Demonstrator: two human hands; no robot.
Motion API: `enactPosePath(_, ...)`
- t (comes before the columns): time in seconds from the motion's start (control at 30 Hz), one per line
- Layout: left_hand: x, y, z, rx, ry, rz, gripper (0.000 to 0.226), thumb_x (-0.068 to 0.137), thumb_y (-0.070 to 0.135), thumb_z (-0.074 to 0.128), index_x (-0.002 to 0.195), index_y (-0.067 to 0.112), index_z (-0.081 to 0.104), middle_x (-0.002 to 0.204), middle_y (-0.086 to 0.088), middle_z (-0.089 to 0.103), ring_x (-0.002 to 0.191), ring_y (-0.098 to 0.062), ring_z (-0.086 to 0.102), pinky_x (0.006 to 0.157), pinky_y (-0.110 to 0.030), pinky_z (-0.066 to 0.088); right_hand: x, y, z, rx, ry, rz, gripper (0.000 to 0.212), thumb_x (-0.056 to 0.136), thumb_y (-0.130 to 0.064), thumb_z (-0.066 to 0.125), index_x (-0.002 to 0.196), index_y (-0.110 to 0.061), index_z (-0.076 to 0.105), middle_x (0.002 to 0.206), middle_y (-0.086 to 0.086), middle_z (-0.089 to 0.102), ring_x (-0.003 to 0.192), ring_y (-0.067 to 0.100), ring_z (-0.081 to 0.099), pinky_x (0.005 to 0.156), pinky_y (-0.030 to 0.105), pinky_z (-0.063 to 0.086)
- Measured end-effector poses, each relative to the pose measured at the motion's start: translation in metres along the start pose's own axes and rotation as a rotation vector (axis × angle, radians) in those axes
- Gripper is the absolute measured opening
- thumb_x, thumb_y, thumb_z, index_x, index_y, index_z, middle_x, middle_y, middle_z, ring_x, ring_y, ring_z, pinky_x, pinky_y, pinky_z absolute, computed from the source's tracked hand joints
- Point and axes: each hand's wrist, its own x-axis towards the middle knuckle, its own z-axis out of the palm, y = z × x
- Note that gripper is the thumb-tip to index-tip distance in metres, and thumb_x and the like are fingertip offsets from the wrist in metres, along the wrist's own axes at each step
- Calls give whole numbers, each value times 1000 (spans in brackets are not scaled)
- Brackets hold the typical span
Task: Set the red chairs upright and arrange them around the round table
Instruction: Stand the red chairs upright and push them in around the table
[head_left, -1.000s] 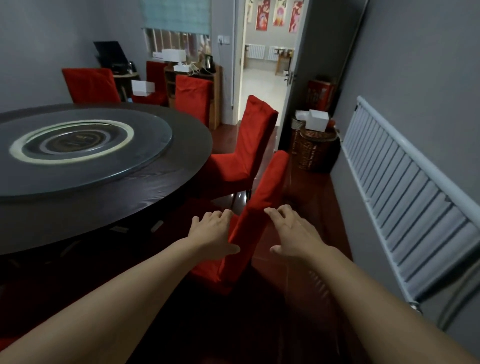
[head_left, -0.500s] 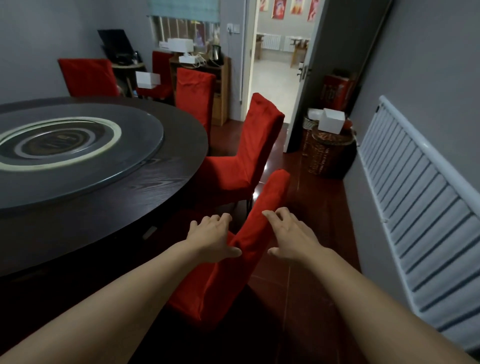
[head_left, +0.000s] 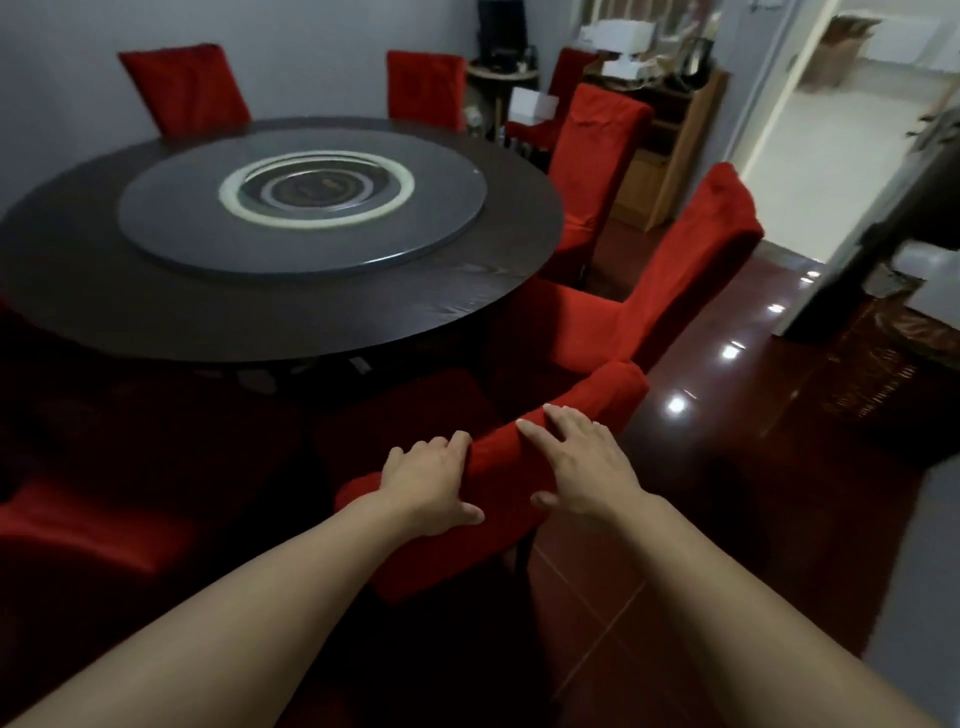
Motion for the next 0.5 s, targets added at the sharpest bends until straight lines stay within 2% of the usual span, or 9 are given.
enactPosePath(0.17,-6,0,11,84,91,-107,74,75,48,72,134,28,32,121,3,53,114,-19,51,96,-39,38,25,10,16,-50,39,-114,87,84,-50,62,151,-31,8,159,6,8,147,24,-2,118,46,0)
enactPosePath(0.23,-6,-7,12,91,100,-139,73,73,52,72,131,28,34,117,5,54,110,-17,53,91,-37,40,36,12,20,-55,77,-131,84,83,-53,61,149,-29,16,155,7,18,146,25,5,117,46,0)
enactPosePath(0.33,-3,-14,13,100,140,-132,65,75,58,68,127,29,40,110,6,56,103,-15,56,83,-34,46,51,15,21,-82,109,-157,78,78,-61,62,140,-25,32,140,4,38,138,24,25,117,46,3)
enactPosePath(0.4,0,-16,15,133,168,-75,61,78,59,64,126,29,41,109,7,57,102,-15,56,80,-33,48,60,17,19,-108,80,-168,77,75,-65,62,135,-24,36,132,3,43,130,23,35,117,47,6)
enactPosePath(0.5,4,-19,17,156,191,-6,57,81,59,60,127,29,42,112,8,56,104,-14,55,79,-31,46,66,19,16,-158,40,-179,77,74,-67,61,132,-23,38,129,2,44,125,24,38,116,47,9)
